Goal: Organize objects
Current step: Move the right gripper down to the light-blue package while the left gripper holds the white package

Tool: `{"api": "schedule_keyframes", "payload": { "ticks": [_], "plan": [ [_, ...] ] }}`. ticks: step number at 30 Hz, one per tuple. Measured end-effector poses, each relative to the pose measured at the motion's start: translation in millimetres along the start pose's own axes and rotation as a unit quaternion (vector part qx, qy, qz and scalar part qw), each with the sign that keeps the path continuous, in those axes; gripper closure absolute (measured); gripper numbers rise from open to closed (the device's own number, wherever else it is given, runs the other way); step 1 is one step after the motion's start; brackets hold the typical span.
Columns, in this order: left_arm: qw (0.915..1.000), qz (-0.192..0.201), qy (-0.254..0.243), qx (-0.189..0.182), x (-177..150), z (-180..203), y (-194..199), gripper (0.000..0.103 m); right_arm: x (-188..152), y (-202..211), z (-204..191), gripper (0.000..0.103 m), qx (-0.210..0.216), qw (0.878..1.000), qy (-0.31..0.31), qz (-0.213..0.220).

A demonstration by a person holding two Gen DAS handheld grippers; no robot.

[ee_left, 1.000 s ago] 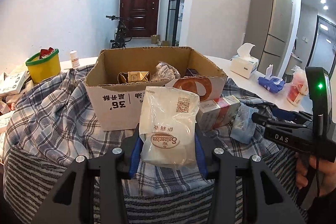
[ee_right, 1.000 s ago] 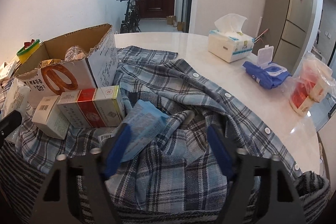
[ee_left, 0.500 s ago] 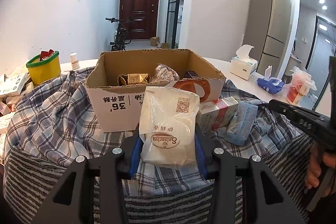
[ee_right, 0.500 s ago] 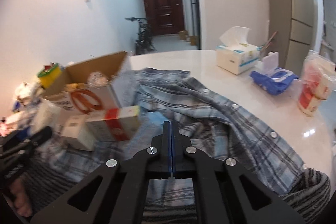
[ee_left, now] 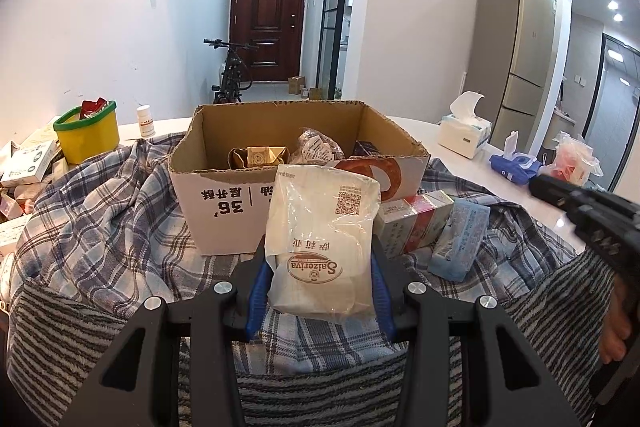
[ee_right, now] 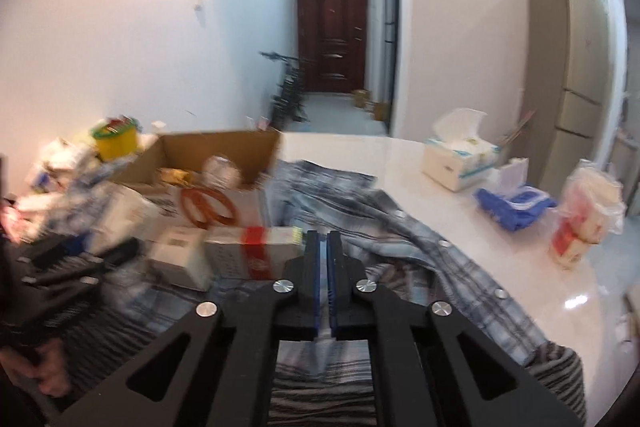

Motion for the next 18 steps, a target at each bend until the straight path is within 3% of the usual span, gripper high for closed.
{"api": "schedule_keyframes", "payload": {
  "ticks": [1, 3, 6, 13, 16, 18],
  "plan": [
    [1.0000, 0.000, 0.000, 0.000, 0, 0, 0, 0.057, -2, -4, 2, 0.080, -0.013, 1.000, 0.000, -0.005],
    [1.0000, -0.001, -0.001, -0.001, 0, 0, 0, 0.057, -7, -16, 6, 0.000, -0.027, 0.999, 0.005, -0.021],
    [1.0000, -0.002, -0.001, -0.002, 0, 1, -1, 0.057, -7, -25, 11, 0.001, -0.051, 0.999, 0.008, -0.010],
    [0.9999, -0.010, 0.002, -0.004, -2, 0, -5, 0.057, -31, -73, 14, 0.001, -0.038, 0.993, 0.006, -0.110],
    [0.9999, -0.013, 0.004, -0.004, -3, -1, -6, 0.057, -38, -80, 14, 0.019, -0.031, 0.992, 0.007, -0.126],
    [0.9999, -0.013, 0.004, -0.003, -3, -1, -6, 0.057, -38, -79, 11, 0.047, -0.014, 0.992, 0.009, -0.127]
  ]
}}
Point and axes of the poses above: each gripper's, at about its wrist camera, not at the fingertips, and y roughly against the way its jaws point, z to its right, x to its top, the point moved 7 cm from there along -y, roughly the way its jaws point, and after that the axes turned 10 degrees about -y, right-handed, at the moved point
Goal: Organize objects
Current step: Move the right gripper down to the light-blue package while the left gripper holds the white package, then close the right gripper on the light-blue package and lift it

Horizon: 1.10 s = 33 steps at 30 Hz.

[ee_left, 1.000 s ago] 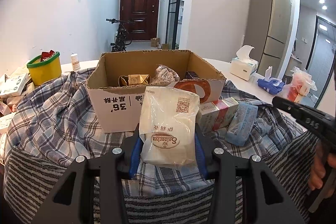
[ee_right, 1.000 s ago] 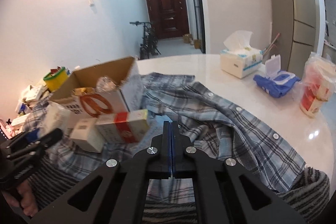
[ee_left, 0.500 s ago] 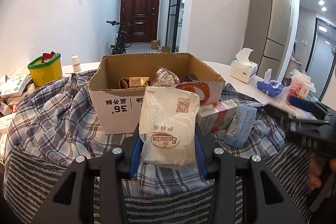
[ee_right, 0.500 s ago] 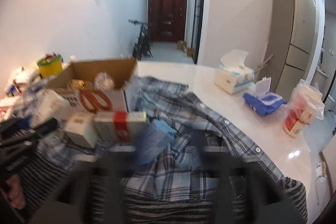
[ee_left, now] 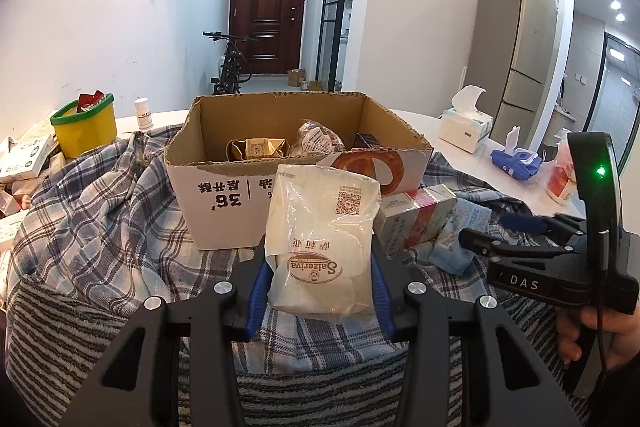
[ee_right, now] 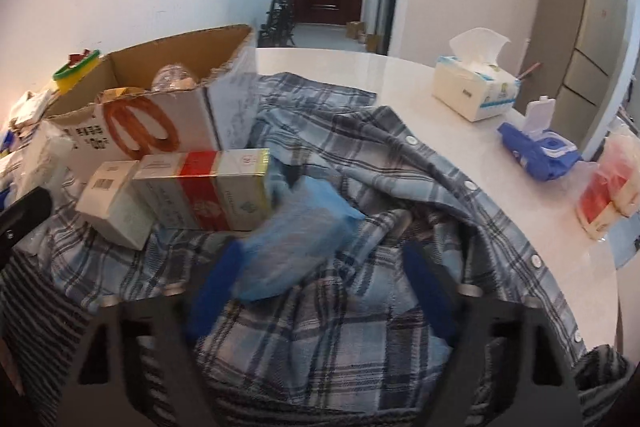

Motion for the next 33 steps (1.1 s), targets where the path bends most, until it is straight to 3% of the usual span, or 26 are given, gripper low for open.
{"api": "schedule_keyframes", "payload": {
  "ticks": [1, 2, 4, 6, 9, 12, 17, 19, 20, 21, 25, 26, 27, 29, 32, 33],
  "plan": [
    [1.0000, 0.000, -0.001, 0.000, 0, 0, 0, 0.057, -1, 1, -2, 0.056, 0.010, 1.000, 0.002, -0.002],
    [1.0000, 0.000, -0.001, 0.001, 0, 0, 0, 0.057, -3, 0, -5, 0.074, 0.019, 1.000, 0.003, -0.006],
    [1.0000, 0.000, -0.001, 0.002, 0, 0, 0, 0.057, -4, 2, -7, 0.080, 0.025, 1.000, 0.006, -0.003],
    [1.0000, -0.002, -0.001, 0.002, -1, 0, -1, 0.057, -4, 8, -10, 0.096, 0.034, 0.999, 0.009, 0.008],
    [1.0000, -0.005, -0.001, 0.001, -1, 0, -2, 0.057, -1, 17, -12, 0.102, 0.048, 0.999, 0.007, 0.026],
    [1.0000, -0.004, -0.002, 0.001, -1, 1, -2, 0.057, -2, 19, -13, 0.102, 0.068, 0.998, 0.001, 0.017],
    [1.0000, -0.003, 0.000, 0.000, -1, 0, -2, 0.057, -4, 3, -11, 0.093, 0.026, 0.999, -0.003, -0.021],
    [1.0000, -0.004, 0.001, 0.000, -1, 0, -3, 0.057, -2, 1, -16, 0.073, 0.048, 0.998, -0.014, -0.035],
    [1.0000, -0.004, 0.002, -0.001, 0, 0, -3, 0.057, -1, -1, -19, 0.037, 0.056, 0.997, -0.015, -0.043],
    [1.0000, -0.004, 0.003, -0.001, 0, 0, -2, 0.057, 0, -2, -20, 0.023, 0.052, 0.998, -0.017, -0.043],
    [1.0000, -0.005, 0.004, -0.005, 0, -1, -3, 0.057, 4, -9, -24, 0.023, 0.013, 1.000, 0.005, -0.028],
    [1.0000, -0.006, 0.004, -0.006, -1, -1, -3, 0.057, 3, -13, -25, 0.027, 0.008, 0.999, 0.009, -0.031],
    [0.9999, -0.006, 0.004, -0.007, -1, 0, -3, 0.057, 0, -16, -26, 0.039, 0.002, 0.999, 0.015, -0.035],
    [1.0000, -0.005, 0.004, -0.007, 0, 0, -3, 0.057, -3, -21, -28, 0.047, 0.003, 0.999, 0.021, -0.039],
    [1.0000, -0.004, 0.006, -0.006, 0, 0, -4, 0.057, -1, -16, -25, 0.071, 0.005, 1.000, 0.013, -0.027],
    [0.9999, -0.004, 0.007, -0.006, 0, 0, -4, 0.057, 0, -13, -24, 0.074, 0.014, 1.000, 0.007, -0.021]
  ]
}}
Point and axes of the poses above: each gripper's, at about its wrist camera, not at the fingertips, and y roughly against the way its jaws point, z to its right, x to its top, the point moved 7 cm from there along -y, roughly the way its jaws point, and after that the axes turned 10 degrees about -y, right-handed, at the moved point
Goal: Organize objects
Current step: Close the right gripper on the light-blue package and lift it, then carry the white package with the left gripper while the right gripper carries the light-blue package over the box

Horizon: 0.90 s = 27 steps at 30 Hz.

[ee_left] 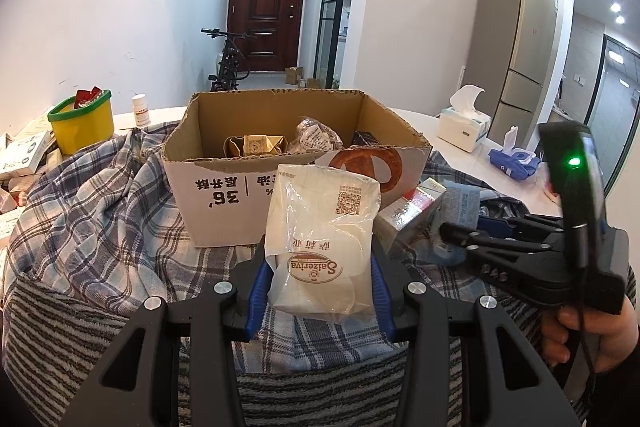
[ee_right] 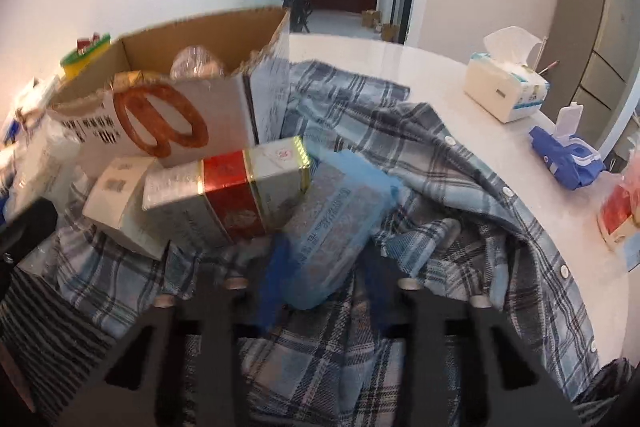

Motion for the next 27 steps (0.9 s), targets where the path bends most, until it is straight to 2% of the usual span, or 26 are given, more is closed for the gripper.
{"api": "schedule_keyframes", "payload": {
  "ticks": [5, 11, 16, 20, 27],
  "plan": [
    [1.0000, 0.002, 0.003, 0.001, 0, -3, 1, 0.057, 0, 22, -1, 0.080, 0.016, 0.999, -0.002, 0.036],
    [0.9999, 0.015, 0.006, 0.002, 2, -5, 7, 0.057, 0, 59, -12, 0.080, 0.047, 0.996, 0.002, 0.076],
    [0.9996, 0.024, 0.010, 0.006, 2, -7, 11, 0.057, -1, 86, -26, 0.080, 0.050, 0.991, 0.018, 0.121],
    [0.9994, 0.031, 0.011, 0.009, 2, -8, 14, 0.057, -4, 92, -33, 0.080, 0.057, 0.986, 0.019, 0.153],
    [0.9991, 0.041, 0.005, 0.011, 3, -7, 18, 0.057, -11, 82, -37, 0.080, 0.075, 0.984, 0.015, 0.160]
  ]
}}
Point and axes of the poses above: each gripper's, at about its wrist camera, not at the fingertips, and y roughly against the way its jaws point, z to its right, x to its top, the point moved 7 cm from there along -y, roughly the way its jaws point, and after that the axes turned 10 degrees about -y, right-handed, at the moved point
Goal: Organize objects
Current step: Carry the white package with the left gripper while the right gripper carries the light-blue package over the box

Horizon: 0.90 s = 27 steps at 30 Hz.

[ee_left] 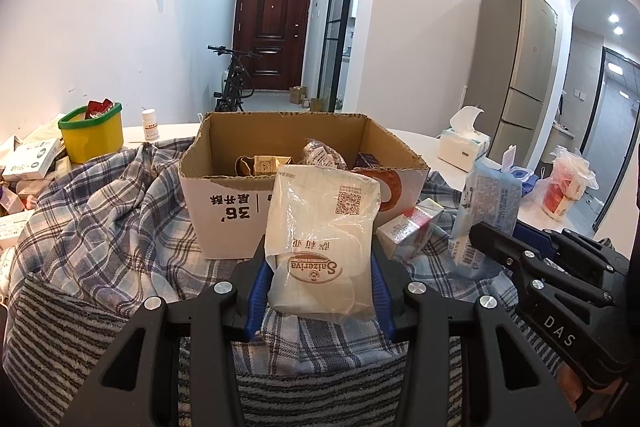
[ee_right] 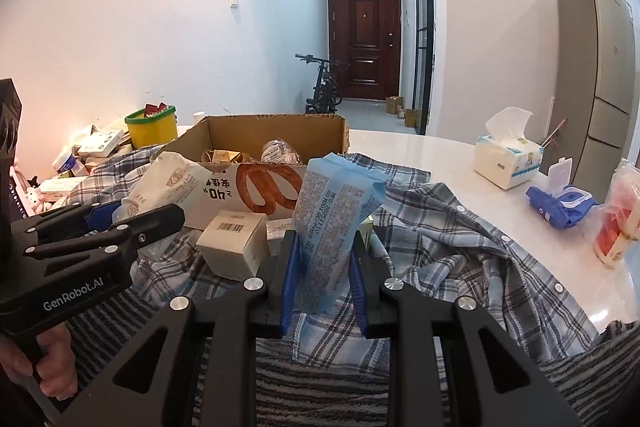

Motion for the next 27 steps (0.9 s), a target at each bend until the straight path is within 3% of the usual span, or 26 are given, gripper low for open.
{"api": "schedule_keyframes", "payload": {
  "ticks": [13, 21, 27],
  "plan": [
    [0.9996, 0.028, -0.002, 0.002, 13, 3, 24, 0.057, 12, 12, -2, 0.080, 0.003, 1.000, 0.005, 0.023],
    [0.9984, 0.056, -0.010, 0.009, 46, -10, 54, 0.057, 60, 45, -19, 0.080, 0.016, 0.995, 0.037, 0.087],
    [0.9934, 0.104, -0.031, 0.039, 95, -17, 80, 0.057, 102, 64, -39, 0.080, 0.041, 0.990, 0.055, 0.121]
  ]
}}
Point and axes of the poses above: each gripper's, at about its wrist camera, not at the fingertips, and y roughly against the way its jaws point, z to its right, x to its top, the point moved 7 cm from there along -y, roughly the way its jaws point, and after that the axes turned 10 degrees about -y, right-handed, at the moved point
